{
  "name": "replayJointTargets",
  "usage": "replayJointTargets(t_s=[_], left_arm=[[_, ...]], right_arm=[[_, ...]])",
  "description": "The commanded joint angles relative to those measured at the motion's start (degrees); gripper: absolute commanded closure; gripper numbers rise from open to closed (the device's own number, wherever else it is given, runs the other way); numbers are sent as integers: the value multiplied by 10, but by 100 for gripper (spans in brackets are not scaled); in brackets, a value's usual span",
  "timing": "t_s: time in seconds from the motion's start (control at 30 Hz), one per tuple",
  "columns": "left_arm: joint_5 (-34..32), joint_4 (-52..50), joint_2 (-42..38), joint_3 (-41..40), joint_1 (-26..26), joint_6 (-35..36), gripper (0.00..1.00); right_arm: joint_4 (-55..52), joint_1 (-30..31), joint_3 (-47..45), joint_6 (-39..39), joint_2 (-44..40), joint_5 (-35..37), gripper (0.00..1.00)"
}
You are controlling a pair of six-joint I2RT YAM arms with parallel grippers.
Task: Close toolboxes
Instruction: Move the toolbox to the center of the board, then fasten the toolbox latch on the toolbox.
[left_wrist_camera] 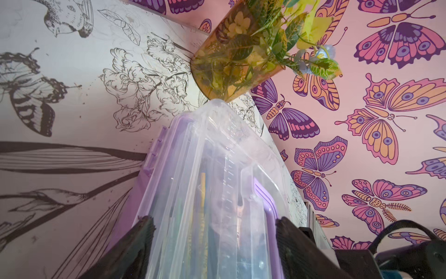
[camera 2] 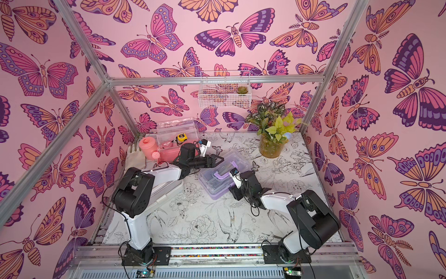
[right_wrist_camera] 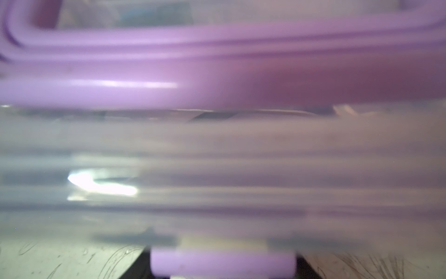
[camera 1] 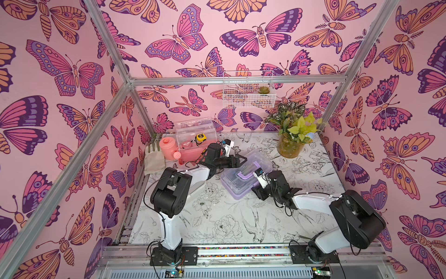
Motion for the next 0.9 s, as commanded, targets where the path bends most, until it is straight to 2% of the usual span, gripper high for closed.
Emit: replayJointTargets(t_s=[0.0, 0.13, 0.3, 0.37, 0.7, 0.87], left_arm=[[-1, -43, -3, -32, -3, -10, 18], [0, -55, -9, -17, 4, -12, 15], [3, -60, 7, 8, 4, -16, 15], [4, -59, 11, 12, 4, -18, 15], [-1, -79, 10, 26, 8, -2, 15], [-6, -96, 11, 33, 11, 13, 15]], right_arm=[[53, 8, -7, 3, -18, -43, 40], [65, 8, -18, -5, -15, -31, 42], [78, 8, -22, -5, -10, -21, 62], [79, 8, -25, -7, -10, -16, 66], [128, 8, -63, 10, -10, -17, 66], [105, 8, -60, 8, -30, -18, 67]])
